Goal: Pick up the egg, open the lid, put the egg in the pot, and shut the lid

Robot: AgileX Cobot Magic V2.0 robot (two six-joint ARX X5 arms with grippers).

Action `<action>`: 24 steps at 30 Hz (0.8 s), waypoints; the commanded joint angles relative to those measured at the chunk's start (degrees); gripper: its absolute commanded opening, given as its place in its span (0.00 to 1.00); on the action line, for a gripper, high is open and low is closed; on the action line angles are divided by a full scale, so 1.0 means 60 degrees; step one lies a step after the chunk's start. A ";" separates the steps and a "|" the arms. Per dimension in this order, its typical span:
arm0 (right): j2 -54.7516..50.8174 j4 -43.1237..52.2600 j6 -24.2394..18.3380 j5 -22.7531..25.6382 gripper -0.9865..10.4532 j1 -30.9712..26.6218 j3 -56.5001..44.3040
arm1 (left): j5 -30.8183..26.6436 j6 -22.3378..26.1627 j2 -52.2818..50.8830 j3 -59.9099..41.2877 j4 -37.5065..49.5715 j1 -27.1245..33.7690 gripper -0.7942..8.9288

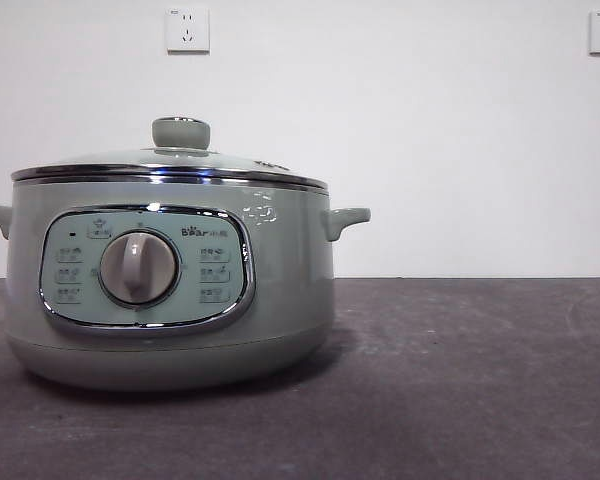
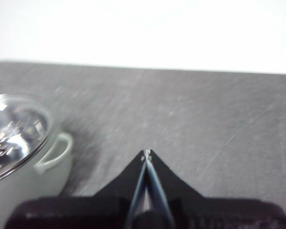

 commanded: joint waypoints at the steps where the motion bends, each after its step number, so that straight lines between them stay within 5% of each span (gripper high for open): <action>1: -0.0608 0.0525 -0.0390 -0.1173 0.09 -0.1286 -0.0801 | -0.0025 -0.0062 -0.0025 -0.0142 0.0033 0.0036 0.08; 8: -0.2911 0.1661 -0.0623 -0.3599 0.09 -0.3912 -0.3075 | -0.0025 -0.0062 -0.0025 -0.0142 0.0036 0.0036 0.08; 11: -0.3515 0.2153 -0.0601 -0.3883 0.09 -0.4608 -0.4000 | -0.0029 -0.0062 -0.0025 -0.0142 0.0036 0.0036 0.08; 24: -0.3829 0.3734 0.0219 -0.3814 0.09 -0.4368 -0.6284 | -0.0025 -0.0062 -0.0025 -0.0142 0.0033 0.0036 0.08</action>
